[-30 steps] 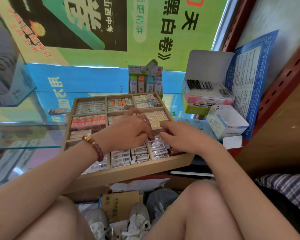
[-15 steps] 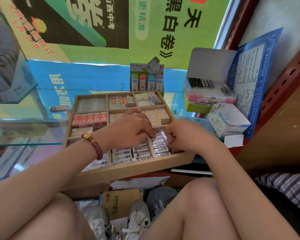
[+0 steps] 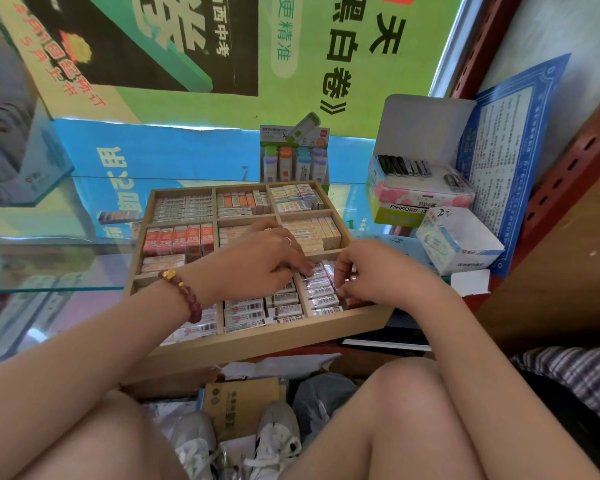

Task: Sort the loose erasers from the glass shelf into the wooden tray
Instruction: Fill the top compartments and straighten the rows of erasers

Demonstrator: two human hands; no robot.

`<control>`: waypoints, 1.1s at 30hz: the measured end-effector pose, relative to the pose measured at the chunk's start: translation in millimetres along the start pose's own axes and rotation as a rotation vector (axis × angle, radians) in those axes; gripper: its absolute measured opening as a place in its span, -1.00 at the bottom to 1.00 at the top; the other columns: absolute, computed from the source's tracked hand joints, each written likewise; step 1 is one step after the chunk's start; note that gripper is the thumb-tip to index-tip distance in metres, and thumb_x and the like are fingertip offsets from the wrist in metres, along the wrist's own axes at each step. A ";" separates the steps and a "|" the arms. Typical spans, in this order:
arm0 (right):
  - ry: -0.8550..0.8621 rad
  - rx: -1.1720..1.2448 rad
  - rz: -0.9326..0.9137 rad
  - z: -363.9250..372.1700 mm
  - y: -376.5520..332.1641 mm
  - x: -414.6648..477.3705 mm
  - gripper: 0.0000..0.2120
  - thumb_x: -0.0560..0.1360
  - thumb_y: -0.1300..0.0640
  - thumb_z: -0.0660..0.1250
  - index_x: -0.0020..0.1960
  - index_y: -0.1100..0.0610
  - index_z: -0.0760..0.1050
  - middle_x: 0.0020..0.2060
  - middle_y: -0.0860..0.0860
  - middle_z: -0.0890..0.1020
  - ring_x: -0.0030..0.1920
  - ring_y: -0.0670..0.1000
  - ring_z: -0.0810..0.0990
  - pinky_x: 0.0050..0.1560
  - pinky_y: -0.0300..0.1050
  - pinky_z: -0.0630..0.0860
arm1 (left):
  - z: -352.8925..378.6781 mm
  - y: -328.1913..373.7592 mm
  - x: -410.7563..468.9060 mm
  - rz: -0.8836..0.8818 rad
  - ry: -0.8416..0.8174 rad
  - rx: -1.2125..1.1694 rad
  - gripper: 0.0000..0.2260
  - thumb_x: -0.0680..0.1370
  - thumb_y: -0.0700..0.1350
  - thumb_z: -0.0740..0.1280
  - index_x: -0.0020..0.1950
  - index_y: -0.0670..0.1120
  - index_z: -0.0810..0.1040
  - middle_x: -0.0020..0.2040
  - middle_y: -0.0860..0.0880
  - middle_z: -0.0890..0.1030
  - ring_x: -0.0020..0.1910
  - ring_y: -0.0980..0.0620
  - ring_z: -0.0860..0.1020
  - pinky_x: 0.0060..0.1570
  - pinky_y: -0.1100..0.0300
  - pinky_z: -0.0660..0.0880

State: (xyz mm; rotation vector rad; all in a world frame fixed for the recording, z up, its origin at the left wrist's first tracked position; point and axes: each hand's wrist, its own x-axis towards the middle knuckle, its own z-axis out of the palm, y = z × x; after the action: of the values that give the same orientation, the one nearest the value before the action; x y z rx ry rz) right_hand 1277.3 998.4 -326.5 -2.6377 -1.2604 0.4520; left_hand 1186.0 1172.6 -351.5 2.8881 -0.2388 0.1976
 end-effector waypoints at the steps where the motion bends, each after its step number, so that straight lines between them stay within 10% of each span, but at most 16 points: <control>1: 0.017 -0.019 -0.003 1.2 -1.0 0.1 -0.84 0.44 0.19 0.39 -0.04 -0.02 0.51 -0.03 -0.10 0.55 0.02 -0.04 0.53 -0.03 -0.10 0.49 | 0.3 -0.2 -0.4 0.001 0.005 -0.006 -0.58 0.40 -0.08 0.08 0.11 0.09 0.64 0.07 0.19 0.62 0.15 0.22 0.43 0.40 0.16 -0.01; 5: 0.041 -0.058 0.001 2.2 -4.9 -0.3 -0.55 0.44 0.18 0.42 0.28 -0.05 0.43 0.20 -0.06 0.45 0.16 0.01 0.50 0.14 0.03 0.49 | 2.3 -1.9 -1.5 0.011 0.002 0.006 -0.58 0.41 -0.10 0.10 0.13 0.10 0.63 0.09 0.21 0.61 0.16 0.24 0.42 0.37 0.21 -0.02; 11: -0.029 -0.011 0.134 -1.7 -8.5 6.4 -0.57 0.40 0.16 0.48 0.24 -0.05 0.54 -0.08 -0.06 0.50 -0.04 -0.01 0.51 0.07 -0.09 0.51 | 2.3 -0.5 -2.4 -0.005 -0.009 -0.011 -0.57 0.40 -0.10 0.09 0.15 0.10 0.62 0.11 0.21 0.60 0.19 0.23 0.41 0.38 0.17 0.01; 22: -0.034 -0.221 0.128 -1.1 -24.6 10.6 -0.65 0.47 0.26 0.34 0.24 0.09 0.52 0.19 0.01 0.56 0.11 0.08 0.56 0.12 -0.04 0.50 | 4.0 1.4 -21.4 -0.039 -0.037 -0.017 -0.50 0.41 -0.12 0.08 0.31 0.14 0.49 0.31 0.25 0.45 0.38 0.25 0.25 0.40 0.16 -0.09; 28: 0.126 -0.133 0.119 -2.6 -42.9 -4.8 -0.74 0.51 0.21 0.23 0.17 0.10 0.54 0.06 0.03 0.59 0.02 0.06 0.57 -0.11 -0.14 0.41 | -28.5 -20.0 -75.0 -0.272 0.316 -0.251 -0.62 0.39 -0.16 0.14 0.01 0.22 0.59 0.05 0.24 0.58 0.12 0.12 0.50 0.19 0.03 0.42; 33: 0.332 0.117 -0.047 -3.7 -81.5 3.7 -0.78 0.52 0.12 0.21 0.06 0.05 0.59 -0.05 -0.02 0.62 -0.07 0.00 0.54 -0.10 -0.13 0.47 | -41.8 -74.8 -133.2 -0.629 0.603 -0.249 -0.70 0.45 -0.30 0.24 -0.02 0.07 0.60 0.02 0.06 0.61 0.05 0.04 0.51 0.08 0.26 0.34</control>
State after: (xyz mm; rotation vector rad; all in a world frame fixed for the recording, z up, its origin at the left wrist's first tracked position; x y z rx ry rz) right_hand 1221.7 1052.0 -300.0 -2.4499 -1.1488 0.0710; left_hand 1064.3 1273.8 -348.3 2.3683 0.6819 0.8156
